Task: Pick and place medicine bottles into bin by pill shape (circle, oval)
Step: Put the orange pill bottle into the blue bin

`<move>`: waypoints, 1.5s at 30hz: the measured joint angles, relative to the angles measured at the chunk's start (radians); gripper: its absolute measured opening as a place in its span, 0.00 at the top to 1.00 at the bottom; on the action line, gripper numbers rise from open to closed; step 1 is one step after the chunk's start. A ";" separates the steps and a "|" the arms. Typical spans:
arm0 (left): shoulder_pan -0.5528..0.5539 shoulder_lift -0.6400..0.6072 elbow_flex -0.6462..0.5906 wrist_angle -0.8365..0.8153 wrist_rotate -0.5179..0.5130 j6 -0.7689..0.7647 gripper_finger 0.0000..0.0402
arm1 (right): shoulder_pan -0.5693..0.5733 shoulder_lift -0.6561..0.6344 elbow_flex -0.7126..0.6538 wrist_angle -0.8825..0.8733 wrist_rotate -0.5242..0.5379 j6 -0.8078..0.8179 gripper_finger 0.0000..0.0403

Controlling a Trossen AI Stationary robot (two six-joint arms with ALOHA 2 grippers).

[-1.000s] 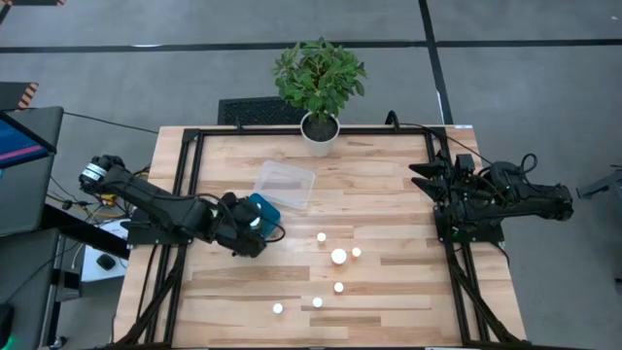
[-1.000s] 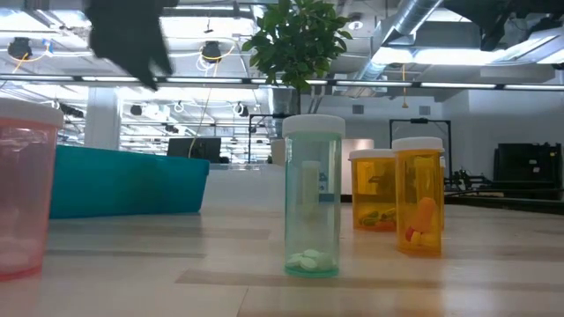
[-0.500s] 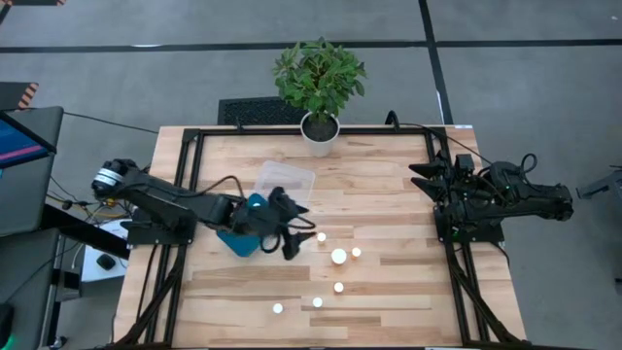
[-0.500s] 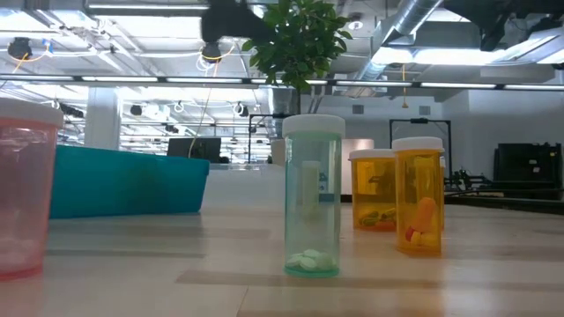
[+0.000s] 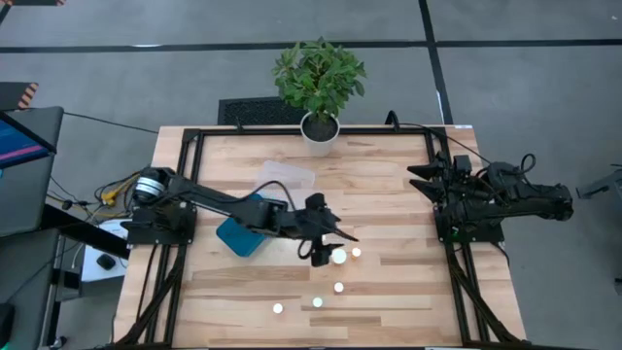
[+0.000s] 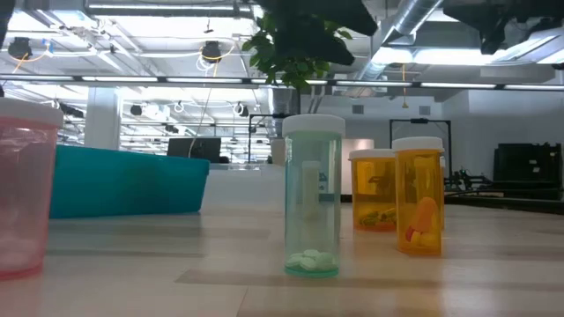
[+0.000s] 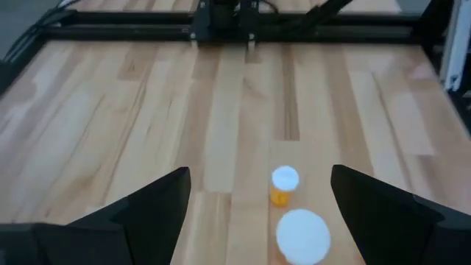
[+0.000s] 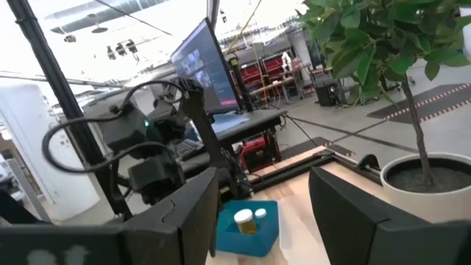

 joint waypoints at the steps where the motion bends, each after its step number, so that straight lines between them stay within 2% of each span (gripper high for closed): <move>1: 0.001 0.018 0.030 -0.015 0.000 0.010 0.20 | 0.000 0.000 0.000 0.001 0.000 0.002 0.44; 6: 0.001 0.071 0.112 -0.069 0.018 0.063 0.20 | 0.000 0.000 0.000 -0.007 0.000 0.011 0.44; 33: -0.009 0.071 0.105 -0.177 0.078 -0.026 0.20 | 0.000 0.000 0.000 -0.005 0.000 0.051 0.44; 39: -0.020 0.070 0.052 -0.158 0.067 -0.037 0.20 | 0.000 0.000 0.000 -0.005 0.000 0.051 0.44; 45: -0.023 0.131 0.041 -0.036 0.103 0.008 0.20 | 0.000 0.000 0.000 -0.001 0.000 0.047 0.44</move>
